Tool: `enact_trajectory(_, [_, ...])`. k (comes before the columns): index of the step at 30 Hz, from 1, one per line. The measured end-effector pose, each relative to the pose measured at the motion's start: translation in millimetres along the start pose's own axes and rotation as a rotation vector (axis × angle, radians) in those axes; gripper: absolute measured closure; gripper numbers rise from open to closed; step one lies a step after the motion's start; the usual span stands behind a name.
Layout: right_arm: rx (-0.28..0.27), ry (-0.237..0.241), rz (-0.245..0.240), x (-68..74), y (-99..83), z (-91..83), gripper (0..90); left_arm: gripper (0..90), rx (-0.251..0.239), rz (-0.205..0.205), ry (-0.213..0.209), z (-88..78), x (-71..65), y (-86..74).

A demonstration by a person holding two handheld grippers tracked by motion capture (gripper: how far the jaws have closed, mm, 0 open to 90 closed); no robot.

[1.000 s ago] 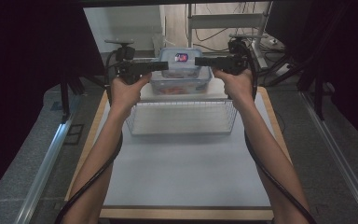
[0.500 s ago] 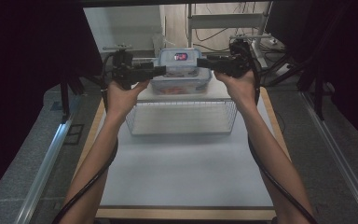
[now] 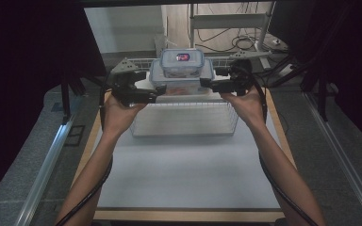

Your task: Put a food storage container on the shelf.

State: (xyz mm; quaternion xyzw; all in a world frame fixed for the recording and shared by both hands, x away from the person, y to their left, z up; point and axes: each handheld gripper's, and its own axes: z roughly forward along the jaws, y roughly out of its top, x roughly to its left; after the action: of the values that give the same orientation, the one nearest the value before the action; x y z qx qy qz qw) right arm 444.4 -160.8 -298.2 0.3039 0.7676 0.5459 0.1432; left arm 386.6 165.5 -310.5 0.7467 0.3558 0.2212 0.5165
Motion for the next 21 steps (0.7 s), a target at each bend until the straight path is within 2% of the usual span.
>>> enact_trajectory(6, [0.007,-0.026,-0.026,3.0,-14.6,-5.4,10.0,4.5,-0.001,0.007,-0.001,-5.9,-7.9,-13.7])
enact_trajectory(14, [0.003,-0.020,-0.040,9.3,-28.2,-17.3,7.0,2.9,-0.003,0.035,-0.015,-14.9,-23.2,-29.8])
enact_trajectory(21, [0.015,-0.026,-0.046,18.2,-39.7,-27.9,4.9,2.5,-0.003,0.025,-0.024,-21.5,-29.2,-48.1])
